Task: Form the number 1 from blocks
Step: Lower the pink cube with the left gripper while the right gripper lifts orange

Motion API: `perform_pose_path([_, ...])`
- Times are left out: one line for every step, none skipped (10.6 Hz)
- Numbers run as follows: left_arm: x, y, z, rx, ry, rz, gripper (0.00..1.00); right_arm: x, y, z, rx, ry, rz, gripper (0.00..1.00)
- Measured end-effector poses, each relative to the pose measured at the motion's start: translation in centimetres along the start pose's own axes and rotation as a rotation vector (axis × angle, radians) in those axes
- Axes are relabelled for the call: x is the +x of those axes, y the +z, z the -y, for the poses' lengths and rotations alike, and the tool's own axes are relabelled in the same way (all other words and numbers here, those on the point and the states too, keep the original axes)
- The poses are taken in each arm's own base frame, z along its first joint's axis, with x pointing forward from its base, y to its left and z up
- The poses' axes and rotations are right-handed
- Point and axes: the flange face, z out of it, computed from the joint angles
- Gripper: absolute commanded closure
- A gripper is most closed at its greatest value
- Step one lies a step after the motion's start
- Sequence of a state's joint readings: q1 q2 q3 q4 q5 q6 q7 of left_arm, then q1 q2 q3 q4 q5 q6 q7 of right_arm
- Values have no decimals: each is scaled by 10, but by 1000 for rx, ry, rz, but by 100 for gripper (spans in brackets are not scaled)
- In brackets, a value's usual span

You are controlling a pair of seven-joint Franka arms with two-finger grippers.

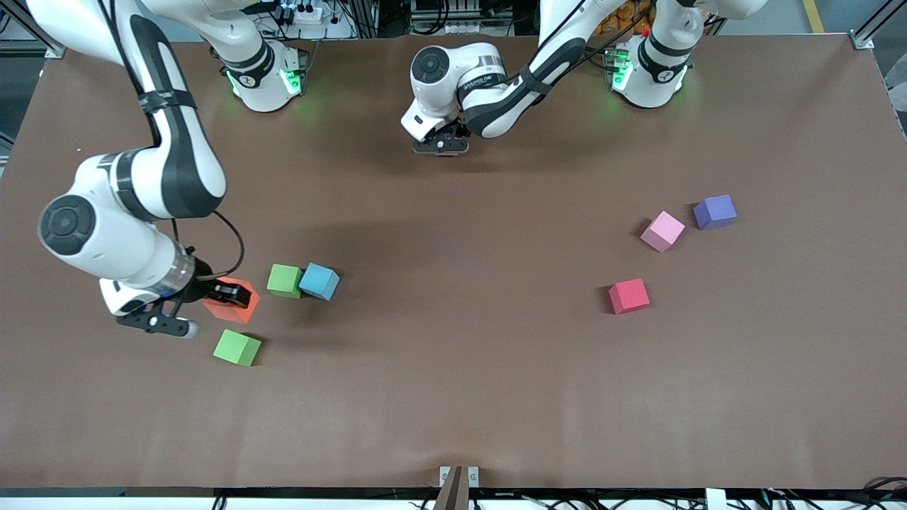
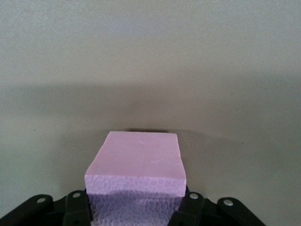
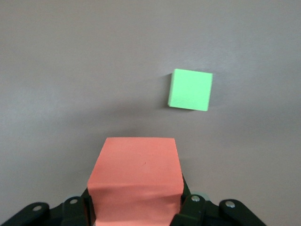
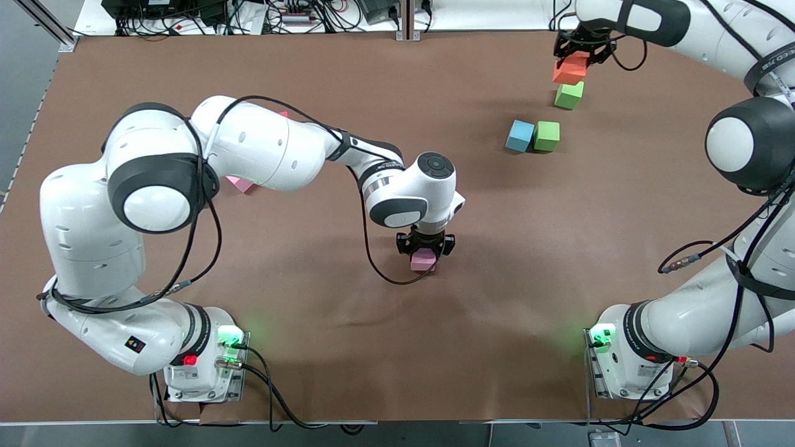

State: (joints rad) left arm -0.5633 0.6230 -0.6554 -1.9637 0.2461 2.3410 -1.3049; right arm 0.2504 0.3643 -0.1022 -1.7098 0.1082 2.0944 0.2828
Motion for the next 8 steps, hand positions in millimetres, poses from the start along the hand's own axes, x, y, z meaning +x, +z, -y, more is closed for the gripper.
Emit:
perform_pose_path([1,2,-1,-1,-1,3,0,-5,3,11,0,-6,4,42])
perform_pose_path([3,4,-1,-1,2,-1,0,-11,6,19,1,-3,6,42])
perform_pose_path([5,5,-1,3,7,-7,0,-18,10,26,2,5,5,42])
perform_pose_path([6,5,0,4,6,-10,0,-26,14,33,3,16,4,42])
perform_pose_path([8,3,-1,2,-5,-14,0,-35,18,41,5,30,2,42])
perform_pose_path([11,-2,-2,2,-19,-22,0,-45,22,46,7,40,1,42])
perform_pose_path([18,-15,-1,5,-45,-37,0,-54,26,50,9,49,4,43])
perform_pose_path([29,-34,2,3,-72,-58,0,-64,30,55,10,61,10,43])
